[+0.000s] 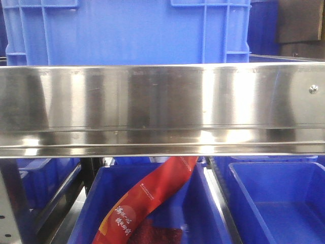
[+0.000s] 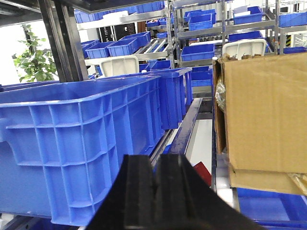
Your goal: Grab block from conveyor and place in blue bin
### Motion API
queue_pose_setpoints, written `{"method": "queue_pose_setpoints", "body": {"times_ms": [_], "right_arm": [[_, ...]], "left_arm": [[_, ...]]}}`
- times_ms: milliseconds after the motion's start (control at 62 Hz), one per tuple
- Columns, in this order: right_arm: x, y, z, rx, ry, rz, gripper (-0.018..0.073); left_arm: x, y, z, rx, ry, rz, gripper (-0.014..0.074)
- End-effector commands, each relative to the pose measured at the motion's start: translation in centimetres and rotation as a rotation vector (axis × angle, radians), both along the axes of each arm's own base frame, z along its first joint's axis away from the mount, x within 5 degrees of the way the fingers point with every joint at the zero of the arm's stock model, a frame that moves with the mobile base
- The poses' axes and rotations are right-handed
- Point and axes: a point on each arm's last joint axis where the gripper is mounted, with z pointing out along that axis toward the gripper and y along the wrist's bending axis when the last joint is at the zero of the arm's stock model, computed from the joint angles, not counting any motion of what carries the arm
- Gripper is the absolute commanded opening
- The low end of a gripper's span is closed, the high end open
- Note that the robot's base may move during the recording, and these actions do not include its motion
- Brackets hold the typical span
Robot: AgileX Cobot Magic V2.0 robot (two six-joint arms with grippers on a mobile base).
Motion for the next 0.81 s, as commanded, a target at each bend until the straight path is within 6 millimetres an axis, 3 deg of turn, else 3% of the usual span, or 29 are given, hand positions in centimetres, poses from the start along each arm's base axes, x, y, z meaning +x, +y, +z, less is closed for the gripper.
{"method": "queue_pose_setpoints", "body": {"times_ms": [0, 258, 339, 645, 790], "right_arm": [[-0.1, -0.1, 0.0, 0.007, -0.013, -0.008, -0.0162], [-0.1, -0.2, -0.3, -0.03, -0.033, -0.018, -0.0162], [-0.3, -0.4, -1.6, -0.103, -0.055, -0.043, -0.0162], [-1.7, -1.5, -9.2, -0.103, -0.051, -0.178, -0.0162], [-1.7, -1.5, -9.2, -0.1, -0.069, -0.19, -0.0162]], "left_arm": [[-0.3, 0.1, 0.3, -0.02, -0.028, 0.005, -0.0111], [-0.3, 0.1, 0.2, -0.019, -0.026, 0.005, -0.0111], [-0.3, 0.1, 0.2, -0.019, -0.026, 0.005, -0.0111], [-0.3, 0.1, 0.2, -0.019, -0.026, 0.005, -0.0111], [-0.3, 0.1, 0.2, -0.02, -0.028, 0.005, -0.0111]]}}
